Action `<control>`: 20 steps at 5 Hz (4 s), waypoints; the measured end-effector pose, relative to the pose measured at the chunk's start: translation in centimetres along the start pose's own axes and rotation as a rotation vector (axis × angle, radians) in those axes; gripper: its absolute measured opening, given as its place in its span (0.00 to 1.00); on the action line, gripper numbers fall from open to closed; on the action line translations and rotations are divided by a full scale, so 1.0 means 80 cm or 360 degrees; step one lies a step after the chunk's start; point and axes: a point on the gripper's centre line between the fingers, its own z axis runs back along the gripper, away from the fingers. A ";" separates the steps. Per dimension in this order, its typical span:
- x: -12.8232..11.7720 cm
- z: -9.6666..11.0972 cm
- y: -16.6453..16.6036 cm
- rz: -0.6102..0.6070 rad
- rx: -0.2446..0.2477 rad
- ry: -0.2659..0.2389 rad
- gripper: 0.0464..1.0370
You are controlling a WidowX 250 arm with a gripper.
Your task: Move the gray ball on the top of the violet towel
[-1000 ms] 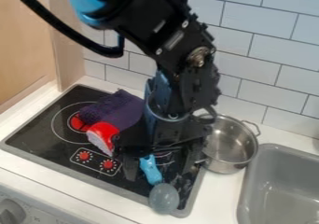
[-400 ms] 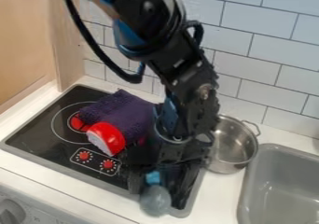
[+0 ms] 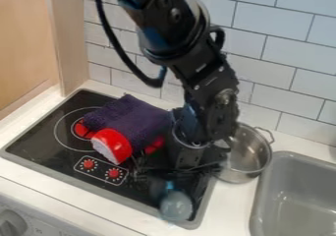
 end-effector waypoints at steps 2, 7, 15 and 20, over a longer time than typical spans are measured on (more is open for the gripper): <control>-0.001 0.001 -0.001 -0.0009 0.0041 -0.0010 0.24; -0.004 0.081 0.040 0.0025 -0.0011 -0.0231 0.24; 0.176 -0.012 0.002 0.0089 -0.0132 -0.0122 0.24; 0.157 -0.012 0.002 0.0123 -0.0164 -0.0040 0.97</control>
